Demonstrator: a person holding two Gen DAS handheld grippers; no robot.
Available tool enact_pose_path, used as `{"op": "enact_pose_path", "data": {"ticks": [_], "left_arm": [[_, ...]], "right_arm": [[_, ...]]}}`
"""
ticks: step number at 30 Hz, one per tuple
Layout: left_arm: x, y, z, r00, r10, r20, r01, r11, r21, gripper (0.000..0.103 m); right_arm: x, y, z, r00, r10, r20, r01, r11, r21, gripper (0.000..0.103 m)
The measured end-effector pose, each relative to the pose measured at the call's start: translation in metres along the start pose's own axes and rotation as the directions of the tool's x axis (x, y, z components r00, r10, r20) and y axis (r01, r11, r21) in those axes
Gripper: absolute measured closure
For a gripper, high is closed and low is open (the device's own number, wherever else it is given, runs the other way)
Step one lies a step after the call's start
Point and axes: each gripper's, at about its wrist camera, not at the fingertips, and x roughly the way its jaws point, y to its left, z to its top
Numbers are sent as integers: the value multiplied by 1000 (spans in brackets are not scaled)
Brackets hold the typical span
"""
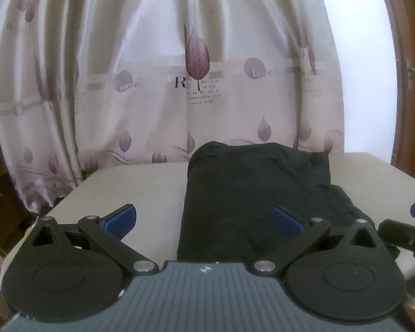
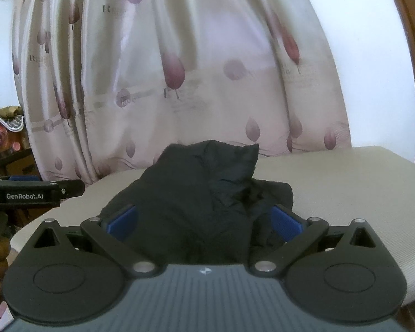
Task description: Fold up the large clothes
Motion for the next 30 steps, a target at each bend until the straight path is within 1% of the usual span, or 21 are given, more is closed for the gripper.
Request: {"op": "enact_pose_path", "data": {"ticks": [2,10,21,30], "left_arm": [[1,1,0,1000,-1,-7,1,1000,-9,0],[7,1,0,1000,-14,-25,13,1000,-13,0],[17,-2,-1,999,-27,-44,26,999,-23,0],[26,-4,-2,998,-28,-55,26,999,-29,0]], "right_arm": [[0,1,0,1000,1,-5,-1,1000,-4,0],[8,4,3,999,-41,-21,41,999,-33,0],[22,9,5,998,-36,-54,32,997,-65,0],[35,10,6,996,-51,-77,45,996,-70,0]]}}
